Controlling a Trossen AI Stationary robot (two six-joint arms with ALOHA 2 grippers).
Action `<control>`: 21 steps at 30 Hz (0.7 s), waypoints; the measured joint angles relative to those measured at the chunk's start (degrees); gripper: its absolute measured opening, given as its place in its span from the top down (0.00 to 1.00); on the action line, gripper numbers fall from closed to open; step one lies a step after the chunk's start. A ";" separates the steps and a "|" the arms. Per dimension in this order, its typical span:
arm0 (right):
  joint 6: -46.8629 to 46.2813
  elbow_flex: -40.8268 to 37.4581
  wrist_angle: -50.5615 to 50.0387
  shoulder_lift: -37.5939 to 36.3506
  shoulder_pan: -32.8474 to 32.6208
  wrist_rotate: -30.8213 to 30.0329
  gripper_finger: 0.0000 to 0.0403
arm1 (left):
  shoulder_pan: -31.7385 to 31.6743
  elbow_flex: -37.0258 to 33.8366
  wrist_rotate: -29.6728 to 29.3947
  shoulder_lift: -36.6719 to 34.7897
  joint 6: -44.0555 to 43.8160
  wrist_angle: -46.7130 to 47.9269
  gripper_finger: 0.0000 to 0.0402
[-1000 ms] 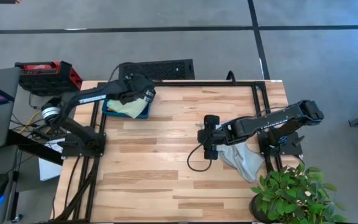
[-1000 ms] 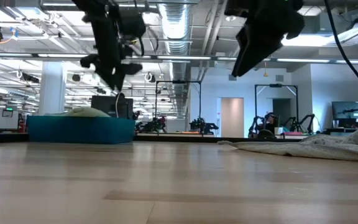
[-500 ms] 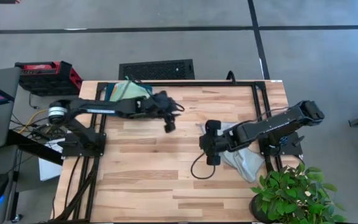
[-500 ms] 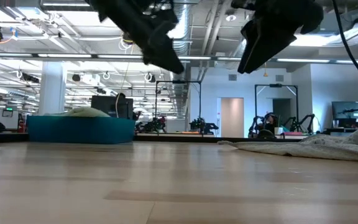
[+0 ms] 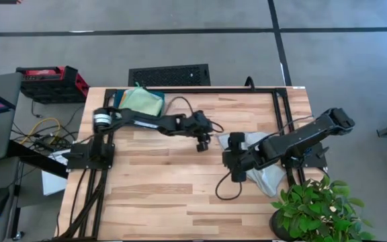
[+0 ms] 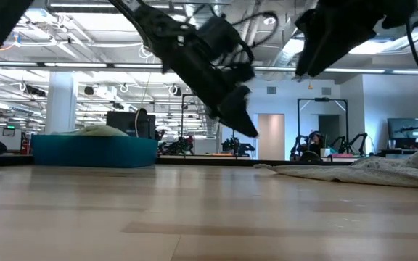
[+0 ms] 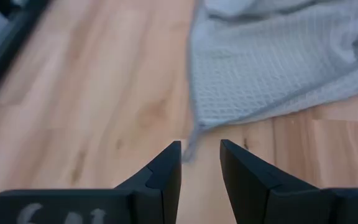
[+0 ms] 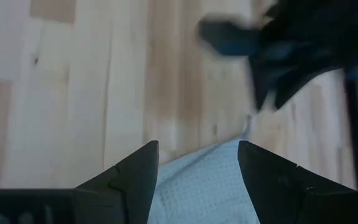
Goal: Fold microfiber towels
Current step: Fold the gray towel
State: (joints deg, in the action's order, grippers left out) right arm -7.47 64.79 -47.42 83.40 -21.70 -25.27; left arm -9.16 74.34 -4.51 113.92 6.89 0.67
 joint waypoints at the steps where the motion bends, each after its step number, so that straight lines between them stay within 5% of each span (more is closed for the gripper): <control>1: -0.34 -0.10 -1.12 -0.46 0.05 -0.50 0.39 | 0.22 1.40 0.17 1.74 0.10 -0.06 0.74; 12: -2.75 0.01 -2.71 -1.53 0.05 -0.60 0.39 | 0.91 14.15 0.25 13.95 3.22 3.02 0.74; 21: -3.08 0.01 -3.80 -1.49 0.05 -0.53 0.39 | 0.89 15.07 0.25 15.74 3.42 5.76 0.74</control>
State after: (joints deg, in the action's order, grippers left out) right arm -10.55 64.79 -51.22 81.91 -21.65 -25.80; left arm -8.27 89.41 -4.26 129.67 10.31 6.43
